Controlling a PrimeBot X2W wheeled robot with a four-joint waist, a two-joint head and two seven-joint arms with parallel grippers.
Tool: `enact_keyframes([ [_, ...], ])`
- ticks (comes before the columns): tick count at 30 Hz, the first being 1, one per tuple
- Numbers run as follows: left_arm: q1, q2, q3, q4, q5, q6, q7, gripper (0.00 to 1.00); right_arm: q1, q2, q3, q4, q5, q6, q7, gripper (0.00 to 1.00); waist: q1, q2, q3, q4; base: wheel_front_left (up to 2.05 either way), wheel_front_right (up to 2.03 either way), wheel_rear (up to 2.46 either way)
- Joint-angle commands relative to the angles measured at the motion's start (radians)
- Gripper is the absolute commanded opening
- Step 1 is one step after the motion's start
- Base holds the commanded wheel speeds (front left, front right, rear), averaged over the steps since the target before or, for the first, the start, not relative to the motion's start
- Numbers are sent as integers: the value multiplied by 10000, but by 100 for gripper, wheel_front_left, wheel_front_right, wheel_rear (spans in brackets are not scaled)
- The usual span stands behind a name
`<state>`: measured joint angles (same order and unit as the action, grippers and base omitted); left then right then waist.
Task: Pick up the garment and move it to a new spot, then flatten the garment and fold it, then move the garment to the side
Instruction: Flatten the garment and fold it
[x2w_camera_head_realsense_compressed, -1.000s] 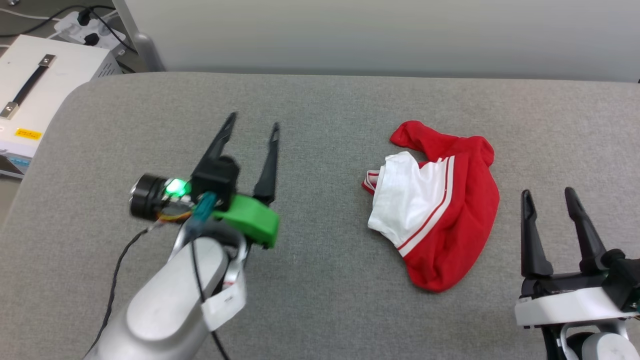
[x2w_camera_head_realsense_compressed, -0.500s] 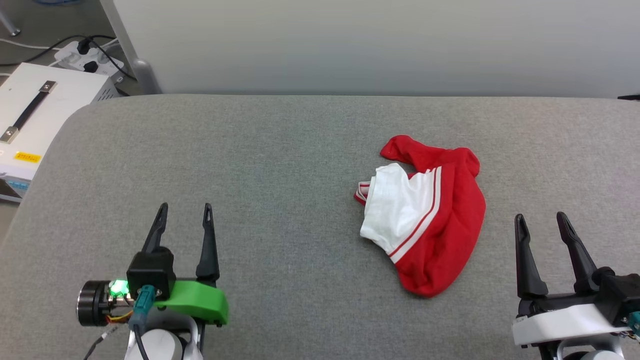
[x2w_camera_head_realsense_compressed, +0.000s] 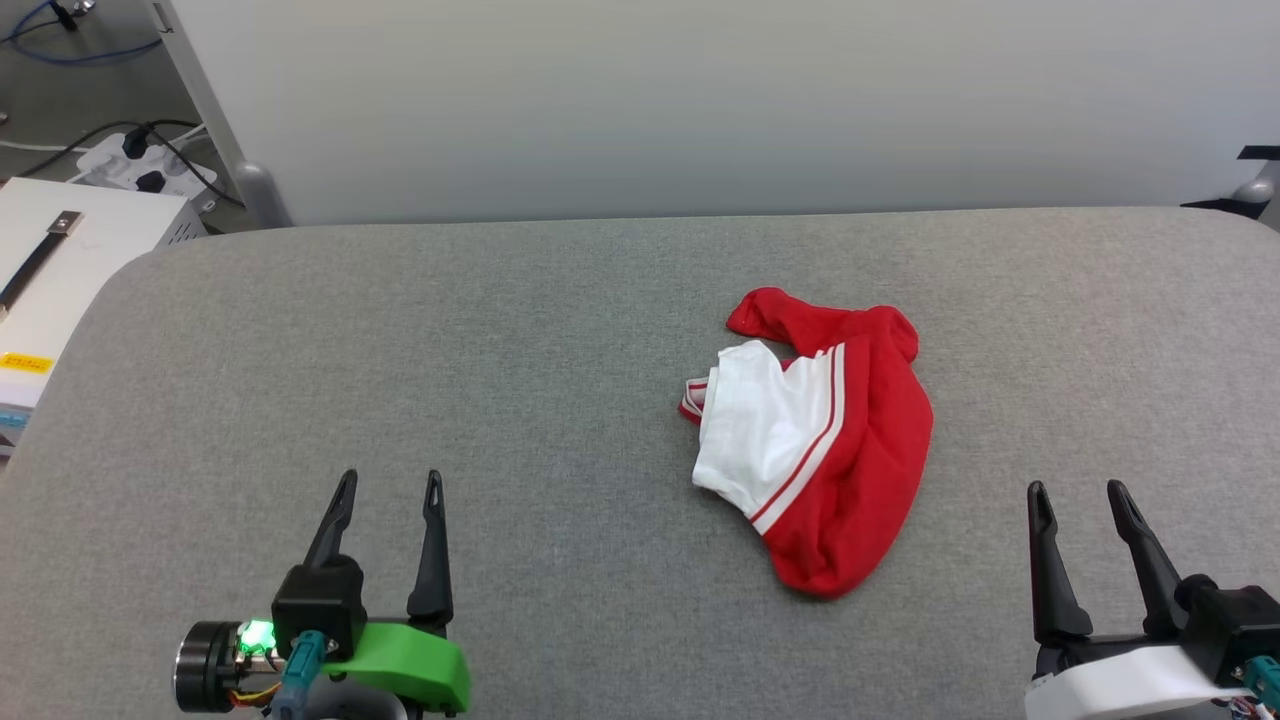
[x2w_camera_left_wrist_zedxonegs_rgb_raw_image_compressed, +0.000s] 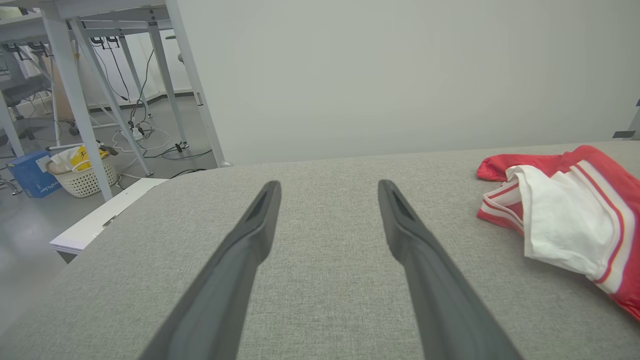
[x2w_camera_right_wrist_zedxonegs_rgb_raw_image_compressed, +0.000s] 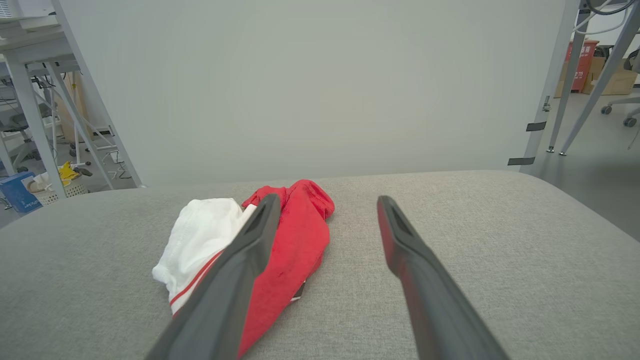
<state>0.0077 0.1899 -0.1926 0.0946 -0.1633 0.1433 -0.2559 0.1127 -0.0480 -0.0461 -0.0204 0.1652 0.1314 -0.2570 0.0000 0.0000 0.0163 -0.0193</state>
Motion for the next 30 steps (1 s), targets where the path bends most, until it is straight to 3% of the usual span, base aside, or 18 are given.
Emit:
enact_keyframes([
  [1,231,-107,152,10,114,-91,-58,100,166,-22,9,96,96,-7,-47,100,0,0,-47,-57,0,0,0],
  [21,529,-819,1277,241,838,-890,-59,100,187,-22,-67,445,190,-7,-47,100,0,0,-61,106,0,0,0],
  [30,206,-1021,1427,179,1015,-1040,-59,100,-1750,-289,-391,50,22,-7,-47,100,0,0,385,284,0,0,0],
])
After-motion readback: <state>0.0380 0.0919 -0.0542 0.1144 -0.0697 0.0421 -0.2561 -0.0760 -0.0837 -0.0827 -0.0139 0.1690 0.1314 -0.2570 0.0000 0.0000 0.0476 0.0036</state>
